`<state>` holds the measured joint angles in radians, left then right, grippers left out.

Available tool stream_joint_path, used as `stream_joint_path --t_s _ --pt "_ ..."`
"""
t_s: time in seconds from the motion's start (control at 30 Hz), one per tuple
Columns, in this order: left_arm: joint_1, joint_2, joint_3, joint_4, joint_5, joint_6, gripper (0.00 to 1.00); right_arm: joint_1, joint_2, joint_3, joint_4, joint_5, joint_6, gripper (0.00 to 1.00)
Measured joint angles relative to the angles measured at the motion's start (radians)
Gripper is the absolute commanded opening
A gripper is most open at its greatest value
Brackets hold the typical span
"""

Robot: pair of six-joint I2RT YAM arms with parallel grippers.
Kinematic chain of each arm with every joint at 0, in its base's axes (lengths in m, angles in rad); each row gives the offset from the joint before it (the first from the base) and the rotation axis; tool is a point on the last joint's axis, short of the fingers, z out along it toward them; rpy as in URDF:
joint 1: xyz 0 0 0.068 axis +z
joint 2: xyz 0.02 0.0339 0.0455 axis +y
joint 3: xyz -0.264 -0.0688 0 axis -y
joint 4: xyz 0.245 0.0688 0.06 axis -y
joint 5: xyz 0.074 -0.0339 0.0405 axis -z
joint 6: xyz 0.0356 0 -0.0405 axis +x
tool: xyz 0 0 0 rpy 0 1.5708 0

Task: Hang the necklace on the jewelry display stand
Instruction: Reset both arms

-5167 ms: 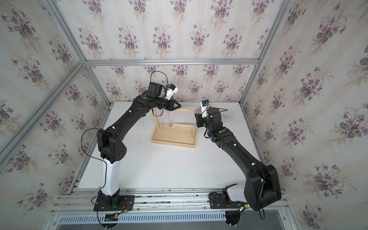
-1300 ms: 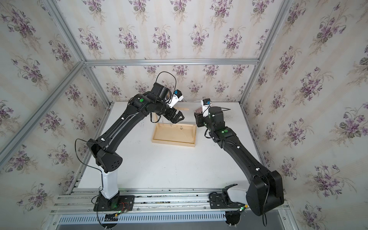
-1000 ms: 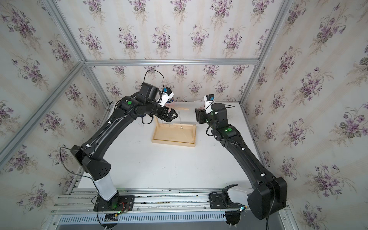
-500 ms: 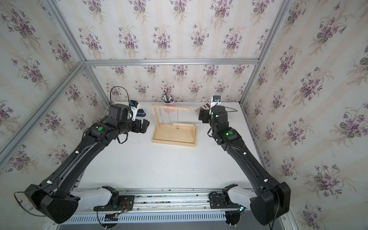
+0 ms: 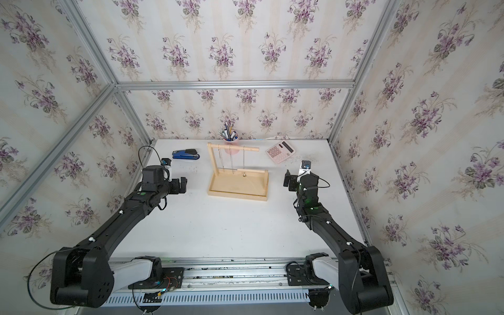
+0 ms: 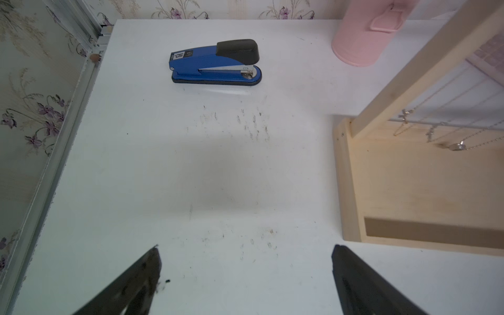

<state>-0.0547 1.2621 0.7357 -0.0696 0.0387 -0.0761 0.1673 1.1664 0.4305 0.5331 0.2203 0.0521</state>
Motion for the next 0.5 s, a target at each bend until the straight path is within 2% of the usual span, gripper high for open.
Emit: stream_joint_path --t_s 0.23,0.33,0.43,0.5 --pt "0.077 0.122 -0.173 0.311 0.033 0.104 1.0 -0.05 0.116 -0.209 0.368 0.027 -0.011 1.0" --pt "0.088 0.154 -0.201 0.421 0.115 0.132 1.0 -0.103 0.198 -0.283 0.544 0.017 -0.007 1.0" --pt "0.099 0.214 -0.21 0.509 0.143 0.14 1.0 -0.174 0.272 -0.323 0.686 -0.032 0.028 1.0" --pt "0.103 0.217 -0.22 0.541 0.15 0.14 1.0 -0.18 0.315 -0.321 0.773 -0.085 0.028 1.0"
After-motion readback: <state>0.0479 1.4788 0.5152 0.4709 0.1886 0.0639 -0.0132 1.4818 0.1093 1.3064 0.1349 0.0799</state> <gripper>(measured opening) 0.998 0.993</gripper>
